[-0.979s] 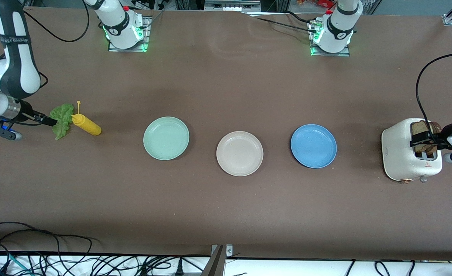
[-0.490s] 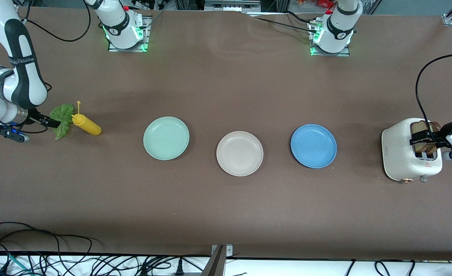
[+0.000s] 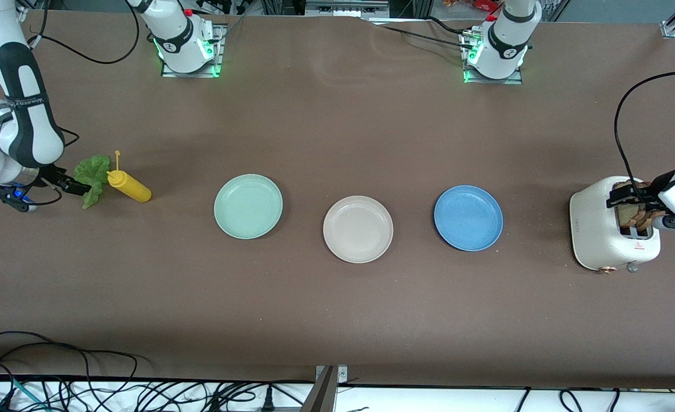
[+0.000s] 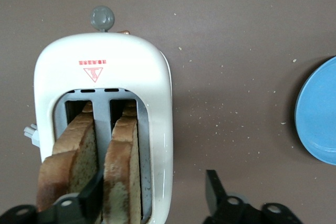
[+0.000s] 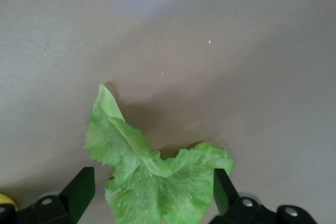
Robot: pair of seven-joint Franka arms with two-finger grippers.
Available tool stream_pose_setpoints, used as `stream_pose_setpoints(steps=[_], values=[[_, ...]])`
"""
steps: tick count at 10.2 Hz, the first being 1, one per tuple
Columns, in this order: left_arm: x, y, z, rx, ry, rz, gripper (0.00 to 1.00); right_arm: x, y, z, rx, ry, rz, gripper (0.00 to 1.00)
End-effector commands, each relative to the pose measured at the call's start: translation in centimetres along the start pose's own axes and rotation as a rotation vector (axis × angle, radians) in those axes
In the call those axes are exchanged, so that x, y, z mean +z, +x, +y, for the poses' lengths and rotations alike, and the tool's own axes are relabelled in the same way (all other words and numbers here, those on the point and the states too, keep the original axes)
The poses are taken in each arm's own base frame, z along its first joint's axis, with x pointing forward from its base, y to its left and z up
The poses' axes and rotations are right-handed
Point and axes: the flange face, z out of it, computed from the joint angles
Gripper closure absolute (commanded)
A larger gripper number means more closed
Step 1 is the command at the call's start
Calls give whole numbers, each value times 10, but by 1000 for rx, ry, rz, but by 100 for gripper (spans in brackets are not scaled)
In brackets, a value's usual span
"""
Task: Make sandwich on beige plate with both arms
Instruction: 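Lower the left gripper to the toaster bread while the right gripper reaches the lettuce, then grasp the bread slice with the left gripper while the right gripper grasps lettuce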
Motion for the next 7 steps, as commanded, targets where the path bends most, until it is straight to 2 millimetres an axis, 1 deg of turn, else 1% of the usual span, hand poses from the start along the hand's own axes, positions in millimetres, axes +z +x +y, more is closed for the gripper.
stream_pose_setpoints(steps=[1,2,3,4,5,6,7], values=[[-4,-12,-3,27,6,9,51,16,1,-1,5,7,-26,0],[-4,-13,-4,50,6,9,54,20,0,-1,3,4,-35,0],[-4,-14,-8,57,7,9,60,29,0,-3,-3,-3,-48,0],[-3,-15,-9,89,8,5,72,36,0,-4,-7,-10,-59,0],[0,-16,-11,147,4,-4,91,44,-1,-3,-15,-17,-69,0],[3,-19,-19,174,0,-9,100,48,0,-3,-16,-20,-71,0],[5,-18,-22,210,1,-13,100,49,0,-5,-20,-22,-71,0]])
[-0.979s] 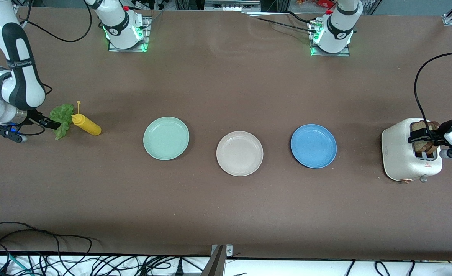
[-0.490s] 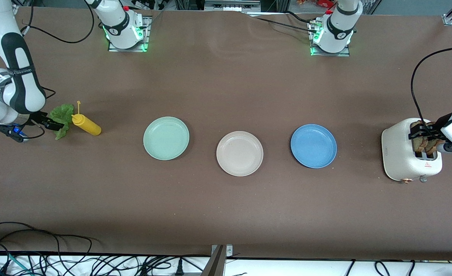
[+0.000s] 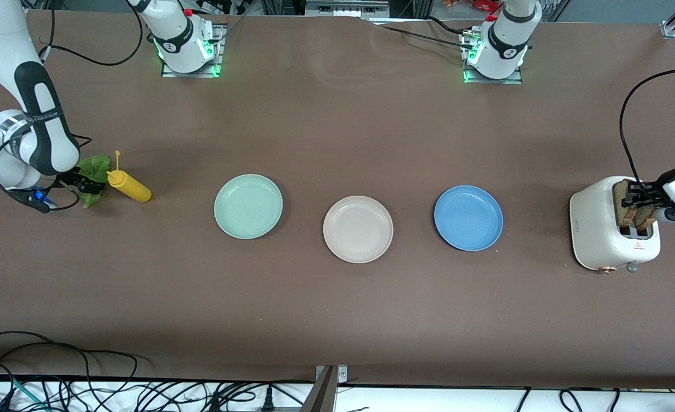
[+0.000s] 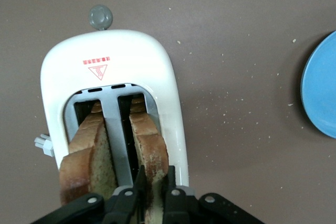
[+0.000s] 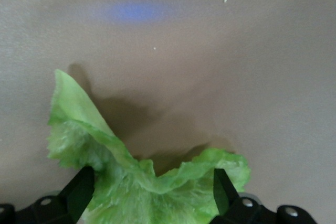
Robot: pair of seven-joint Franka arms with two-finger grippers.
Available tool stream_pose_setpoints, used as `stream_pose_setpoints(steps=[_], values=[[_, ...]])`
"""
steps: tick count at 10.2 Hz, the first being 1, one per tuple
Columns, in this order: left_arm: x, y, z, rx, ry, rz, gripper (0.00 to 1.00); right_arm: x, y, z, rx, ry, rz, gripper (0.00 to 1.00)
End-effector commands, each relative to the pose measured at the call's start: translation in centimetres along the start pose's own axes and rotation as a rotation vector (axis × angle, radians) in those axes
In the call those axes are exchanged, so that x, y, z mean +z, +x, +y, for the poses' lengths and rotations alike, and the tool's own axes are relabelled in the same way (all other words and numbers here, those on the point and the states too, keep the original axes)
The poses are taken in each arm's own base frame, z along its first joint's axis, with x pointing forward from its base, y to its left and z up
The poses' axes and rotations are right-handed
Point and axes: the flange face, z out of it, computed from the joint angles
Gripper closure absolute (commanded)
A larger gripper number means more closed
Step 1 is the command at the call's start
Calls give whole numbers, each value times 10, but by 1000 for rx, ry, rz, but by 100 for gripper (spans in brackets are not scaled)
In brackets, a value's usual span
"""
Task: Make sandwich on beige plate with both arms
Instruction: 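Grasp the bread slice with the left gripper while the right gripper grasps lettuce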
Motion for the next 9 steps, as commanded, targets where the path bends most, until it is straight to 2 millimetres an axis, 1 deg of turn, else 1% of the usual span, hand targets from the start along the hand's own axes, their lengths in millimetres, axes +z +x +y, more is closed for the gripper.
stream_pose_setpoints(steps=[1,2,3,4,5,6,7,8,9], values=[[6,-9,-3,82,3,-21,100,5,3,-1,-14,13,-1,16],[-2,-7,-5,83,12,-8,100,4,3,-2,-15,13,-2,52],[-22,1,-4,86,22,4,100,2,4,-2,-17,13,1,74],[-50,9,0,101,20,-2,100,1,4,-2,-19,14,2,87],[-78,16,5,113,8,-21,100,-2,5,-3,-23,14,7,96],[-103,27,17,137,5,-30,100,-6,7,-4,-29,16,16,100],[-123,33,32,156,-2,-32,100,-14,8,-4,-50,21,29,100],[-135,41,57,184,-17,-52,100,-25,7,-4,-73,29,35,100],[-140,52,92,200,-35,-80,100,-41,8,-3,-109,39,36,100]])
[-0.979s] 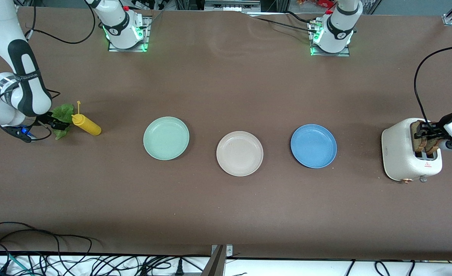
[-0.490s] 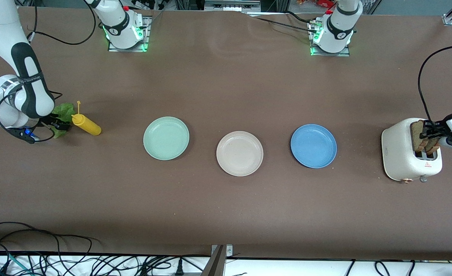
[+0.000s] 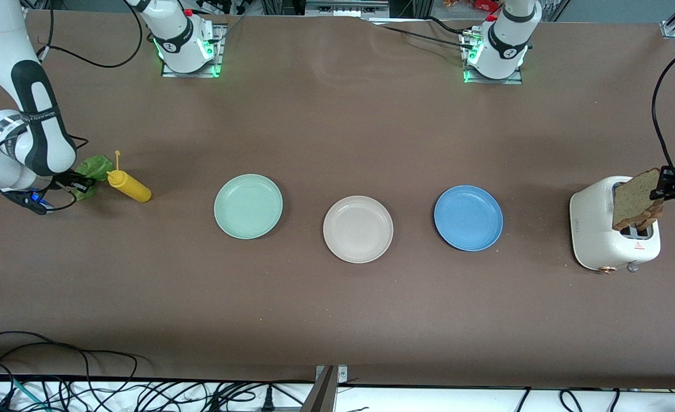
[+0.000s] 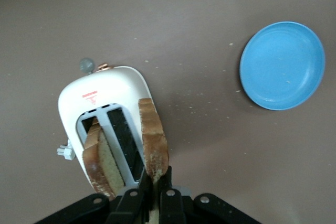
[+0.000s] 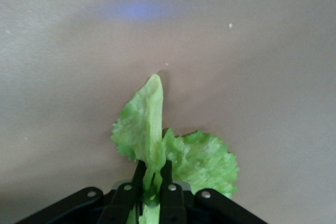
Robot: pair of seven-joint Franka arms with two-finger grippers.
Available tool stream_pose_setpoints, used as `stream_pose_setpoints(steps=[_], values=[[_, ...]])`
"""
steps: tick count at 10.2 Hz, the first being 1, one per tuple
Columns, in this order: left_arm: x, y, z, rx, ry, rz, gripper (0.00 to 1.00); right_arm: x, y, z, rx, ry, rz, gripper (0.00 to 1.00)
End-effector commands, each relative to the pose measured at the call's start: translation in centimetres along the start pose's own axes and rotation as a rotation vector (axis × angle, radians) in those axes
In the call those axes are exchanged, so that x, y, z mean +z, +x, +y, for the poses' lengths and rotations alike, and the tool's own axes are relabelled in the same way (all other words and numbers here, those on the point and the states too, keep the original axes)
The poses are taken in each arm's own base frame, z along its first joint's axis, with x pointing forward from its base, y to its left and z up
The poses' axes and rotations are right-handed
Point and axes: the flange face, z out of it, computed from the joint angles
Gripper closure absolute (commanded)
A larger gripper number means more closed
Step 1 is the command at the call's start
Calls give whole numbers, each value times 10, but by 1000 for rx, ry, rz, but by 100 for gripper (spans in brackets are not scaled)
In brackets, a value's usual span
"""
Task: Make sandwich on beige plate with both arms
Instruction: 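Grasp the bread slice with the left gripper while the right gripper grasps lettuce, then carry the bread to the beige plate while the right gripper lifts lettuce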
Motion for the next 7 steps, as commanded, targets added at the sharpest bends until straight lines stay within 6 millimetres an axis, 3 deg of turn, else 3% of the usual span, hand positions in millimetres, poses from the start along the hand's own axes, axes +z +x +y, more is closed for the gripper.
stream_pose_setpoints(steps=[1,4,7], values=[[-5,36,66,-32,-70,-48,100,-38,4,-1,-60,39,8,100],[29,85,165,-37,-277,-102,100,-112,6,-5,-85,68,-37,100],[83,131,248,-8,-536,-141,100,-185,5,-12,-109,78,-116,100]])
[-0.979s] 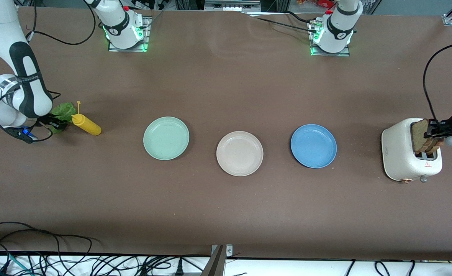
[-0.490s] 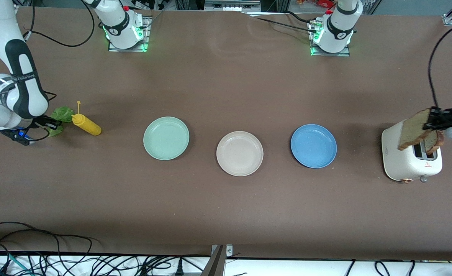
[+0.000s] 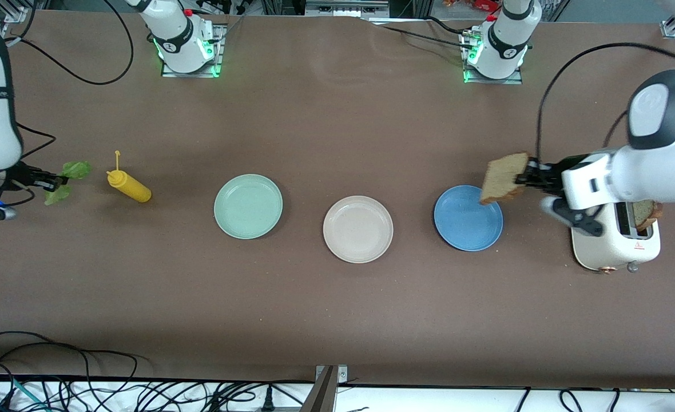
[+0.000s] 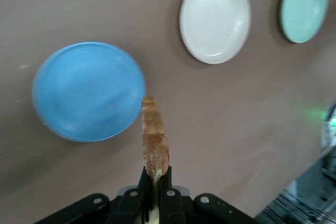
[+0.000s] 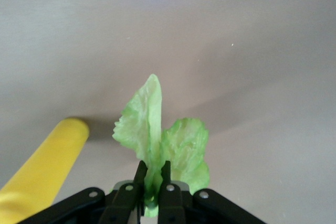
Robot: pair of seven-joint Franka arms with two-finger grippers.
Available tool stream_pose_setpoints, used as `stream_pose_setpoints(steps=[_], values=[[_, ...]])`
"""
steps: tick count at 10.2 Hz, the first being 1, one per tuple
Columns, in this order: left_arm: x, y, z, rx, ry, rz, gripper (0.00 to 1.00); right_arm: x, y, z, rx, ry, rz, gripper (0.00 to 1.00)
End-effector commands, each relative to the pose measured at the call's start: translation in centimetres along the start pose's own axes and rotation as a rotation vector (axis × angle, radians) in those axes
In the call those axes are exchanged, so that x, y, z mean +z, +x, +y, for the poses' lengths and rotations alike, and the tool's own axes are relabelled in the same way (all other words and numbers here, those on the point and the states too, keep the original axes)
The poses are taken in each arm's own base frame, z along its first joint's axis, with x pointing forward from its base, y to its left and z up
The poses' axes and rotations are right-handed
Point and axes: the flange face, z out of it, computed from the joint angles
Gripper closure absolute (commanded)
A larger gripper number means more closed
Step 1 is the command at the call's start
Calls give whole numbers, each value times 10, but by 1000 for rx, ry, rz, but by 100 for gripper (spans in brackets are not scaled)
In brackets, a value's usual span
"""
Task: Make sandwich on beige plate with both arms
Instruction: 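Carry the bread to the beige plate while the right gripper lifts lettuce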
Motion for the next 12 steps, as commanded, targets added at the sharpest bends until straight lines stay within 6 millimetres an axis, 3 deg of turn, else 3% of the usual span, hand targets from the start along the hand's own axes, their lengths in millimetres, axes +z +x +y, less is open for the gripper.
stream_pose_setpoints(steps=[1,3,4,6,9,12], values=[[57,35,37,-48,-134,-65,100,-49,-7,-7,-29,21,-49,100],[91,65,67,-133,-240,-59,100,-83,-22,-16,-43,32,-55,100],[117,81,88,-208,-285,-55,100,-95,-31,-24,-50,37,-59,100],[154,112,107,-359,-286,46,100,-111,-40,-37,-72,38,-47,100],[188,131,103,-465,-442,60,100,-125,-55,-72,-31,90,-43,100],[207,146,99,-474,-440,110,100,-128,-63,-118,1,96,-41,100]])
